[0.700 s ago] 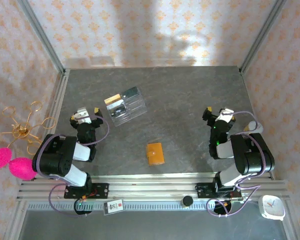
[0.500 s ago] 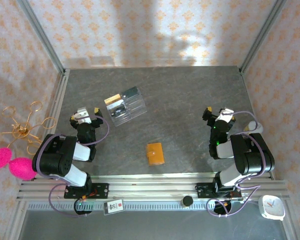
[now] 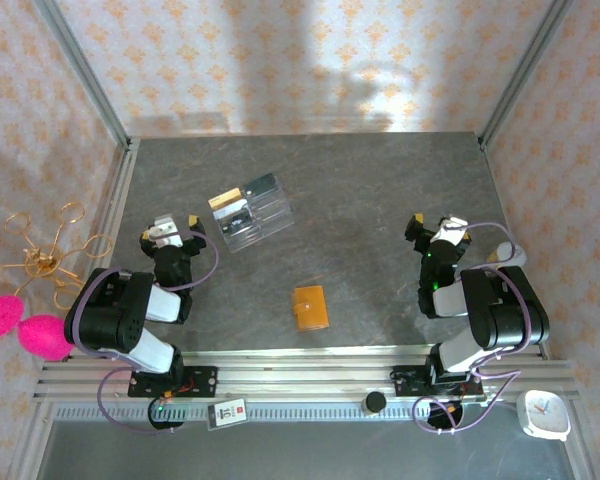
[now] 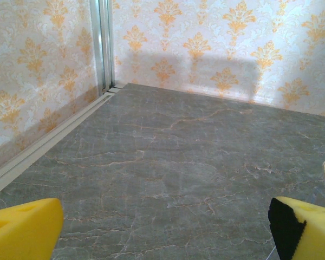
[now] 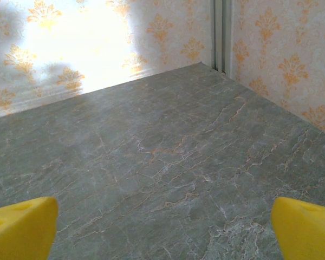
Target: Take the credit cards out of the card holder
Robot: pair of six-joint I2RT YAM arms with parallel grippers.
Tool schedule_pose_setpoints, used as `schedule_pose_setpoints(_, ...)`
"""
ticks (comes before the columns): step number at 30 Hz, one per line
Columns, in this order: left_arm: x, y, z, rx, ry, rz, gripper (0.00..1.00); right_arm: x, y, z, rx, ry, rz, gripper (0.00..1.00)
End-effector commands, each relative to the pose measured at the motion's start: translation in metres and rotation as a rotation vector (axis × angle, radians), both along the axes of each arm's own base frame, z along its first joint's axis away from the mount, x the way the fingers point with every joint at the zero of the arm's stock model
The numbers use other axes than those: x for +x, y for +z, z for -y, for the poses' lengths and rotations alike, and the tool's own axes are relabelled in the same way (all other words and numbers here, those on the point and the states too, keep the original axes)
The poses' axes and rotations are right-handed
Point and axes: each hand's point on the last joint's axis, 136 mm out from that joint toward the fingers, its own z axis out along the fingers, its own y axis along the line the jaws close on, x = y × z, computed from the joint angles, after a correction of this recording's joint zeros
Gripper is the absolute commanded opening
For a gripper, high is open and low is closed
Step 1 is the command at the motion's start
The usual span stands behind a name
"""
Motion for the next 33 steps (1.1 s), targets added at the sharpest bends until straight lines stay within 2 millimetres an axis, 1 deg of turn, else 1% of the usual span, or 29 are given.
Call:
schedule_pose_setpoints(1,0.005,0.012,0.002,0.01,-0.006,0.041,1.0,0.0,0.009,0.001,0.012,-0.005,0.042,1.0)
schedule_pose_setpoints(28,0.006,0.012,0.002,0.01,-0.008,0.042,1.0,0.0,0.009,0.001,0.013,-0.005,0.039,1.0)
schedule_pose_setpoints(30,0.002,0.017,0.0,0.016,0.014,0.058,1.0,0.001,0.012,0.001,0.012,-0.005,0.046,1.0)
schedule_pose_setpoints(33,-0.004,0.035,0.008,0.056,0.032,0.062,1.0,0.012,0.021,0.005,0.013,-0.038,-0.003,1.0)
